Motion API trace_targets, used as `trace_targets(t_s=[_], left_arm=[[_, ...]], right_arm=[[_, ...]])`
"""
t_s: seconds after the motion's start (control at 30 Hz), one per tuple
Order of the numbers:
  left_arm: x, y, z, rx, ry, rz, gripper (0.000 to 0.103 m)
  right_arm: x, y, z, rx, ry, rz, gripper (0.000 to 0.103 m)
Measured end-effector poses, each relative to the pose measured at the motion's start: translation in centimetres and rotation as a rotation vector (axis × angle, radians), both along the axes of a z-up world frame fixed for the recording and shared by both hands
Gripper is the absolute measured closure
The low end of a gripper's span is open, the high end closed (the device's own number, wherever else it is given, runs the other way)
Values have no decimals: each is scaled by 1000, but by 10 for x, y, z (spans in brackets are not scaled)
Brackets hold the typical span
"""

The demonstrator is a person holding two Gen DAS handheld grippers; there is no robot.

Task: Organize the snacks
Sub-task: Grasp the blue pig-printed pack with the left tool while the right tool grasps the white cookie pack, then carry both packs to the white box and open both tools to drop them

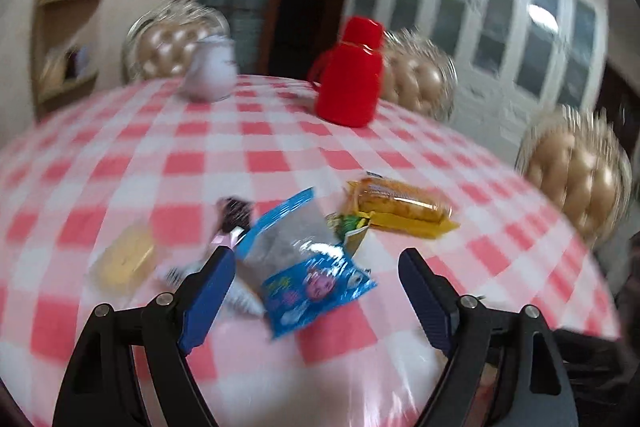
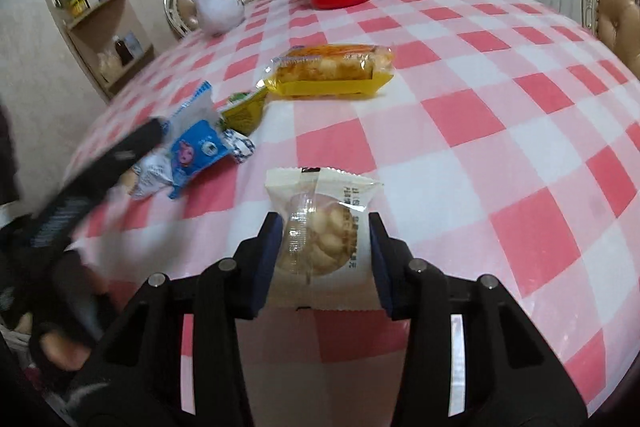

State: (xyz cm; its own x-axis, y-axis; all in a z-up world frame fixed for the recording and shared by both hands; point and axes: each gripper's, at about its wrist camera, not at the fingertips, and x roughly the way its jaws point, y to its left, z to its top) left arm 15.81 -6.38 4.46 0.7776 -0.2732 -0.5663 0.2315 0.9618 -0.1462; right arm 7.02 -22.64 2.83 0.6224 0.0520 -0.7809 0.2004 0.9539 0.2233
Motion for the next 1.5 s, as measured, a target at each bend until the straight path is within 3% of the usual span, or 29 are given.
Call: trace_targets(t_s=[0.13, 0.27, 0.4, 0.5, 0.63, 0.73, 0.77, 0.83, 0.9, 1.0, 1.13, 1.27, 1.37, 1.4, 1.47, 1.5], left_arm=[[35, -9, -12, 12, 97, 37, 18], [51, -10, -17, 38, 130, 46, 18], [29, -4, -14, 83, 118, 14, 46], [7, 2, -13, 130, 109, -9, 52], [-23, 19, -12, 179, 116, -39, 52], [-43, 33, -7, 96, 116, -151, 49], [-48, 35, -5, 78, 112, -175, 44], [-61, 35, -2, 119, 79, -176, 22], [-69, 31, -2, 167, 55, -168, 19], [-74, 28, -7, 187, 70, -163, 19], [-58, 25, -21, 77, 184, -123, 19], [-39, 24, -22, 14, 208, -5, 19], [-21, 15, -34, 40, 290, 45, 19], [-20, 11, -33, 72, 279, 52, 19], [-21, 8, -34, 97, 278, 65, 28], [-24, 11, -33, 93, 266, 75, 45]], right_arm=[[1, -6, 4, 21, -13, -14, 56], [5, -11, -1, 37, -1, -21, 56], [9, -12, -10, 43, 28, -19, 56], [9, -12, -13, 53, 36, -17, 56], [6, -13, -9, 69, 18, -20, 56], [5, -17, -10, 88, 18, -33, 57], [5, -18, -10, 103, 16, -35, 57], [4, -19, -8, 111, 11, -34, 57], [4, -18, -6, 106, 5, -30, 57], [6, -16, -6, 98, 7, -22, 57], [7, -17, -7, 106, 14, -27, 57], [5, -20, -4, 119, -1, -38, 57], [6, -21, -6, 116, 5, -39, 57], [7, -21, -7, 113, 10, -36, 57], [8, -19, -9, 108, 20, -25, 57], [9, -17, -10, 106, 30, -12, 57]])
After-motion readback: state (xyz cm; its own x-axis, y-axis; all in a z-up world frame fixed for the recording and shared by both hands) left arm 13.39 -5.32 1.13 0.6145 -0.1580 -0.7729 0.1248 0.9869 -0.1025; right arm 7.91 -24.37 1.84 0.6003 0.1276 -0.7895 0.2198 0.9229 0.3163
